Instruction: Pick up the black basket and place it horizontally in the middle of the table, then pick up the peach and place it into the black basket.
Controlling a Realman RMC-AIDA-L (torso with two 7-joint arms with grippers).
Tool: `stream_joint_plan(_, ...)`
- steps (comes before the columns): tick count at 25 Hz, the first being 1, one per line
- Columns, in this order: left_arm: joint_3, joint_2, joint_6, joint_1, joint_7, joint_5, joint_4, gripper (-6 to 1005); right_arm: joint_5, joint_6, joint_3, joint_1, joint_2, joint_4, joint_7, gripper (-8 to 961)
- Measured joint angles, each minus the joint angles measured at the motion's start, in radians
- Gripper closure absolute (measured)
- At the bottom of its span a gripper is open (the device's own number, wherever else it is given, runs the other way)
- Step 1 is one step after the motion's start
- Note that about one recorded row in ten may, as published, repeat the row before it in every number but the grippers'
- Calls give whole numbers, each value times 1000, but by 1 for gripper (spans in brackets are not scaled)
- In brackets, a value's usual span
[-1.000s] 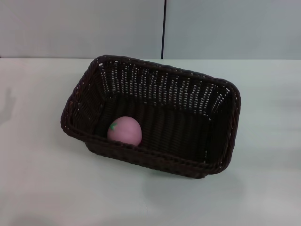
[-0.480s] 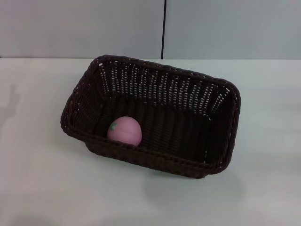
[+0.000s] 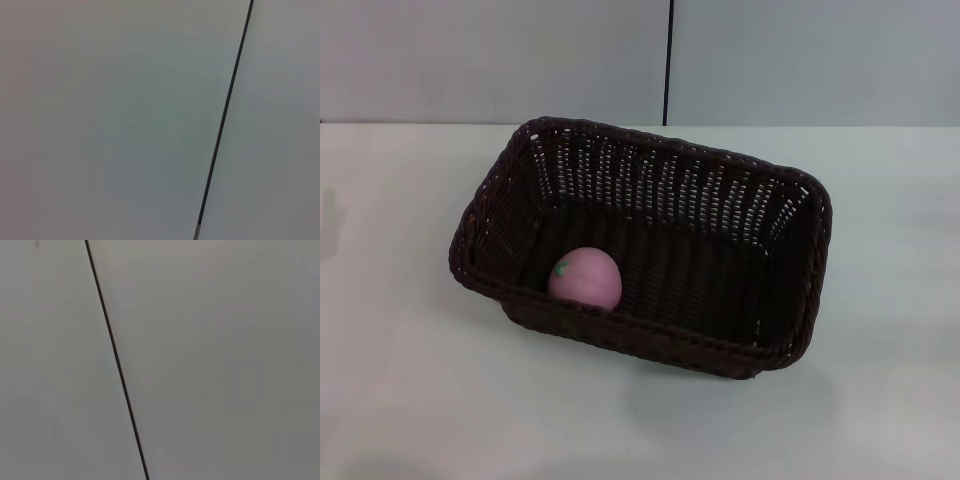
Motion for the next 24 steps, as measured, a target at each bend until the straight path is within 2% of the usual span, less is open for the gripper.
stream_joint_plan(8,0,-1,8,17,0,-1,-30,163,0,-6,-3,4,1,-11,-2,509)
stream_joint_plan(24,7,2,-2,-14,7,5,-30,165,0,-4,0,3,5,16,-4,509)
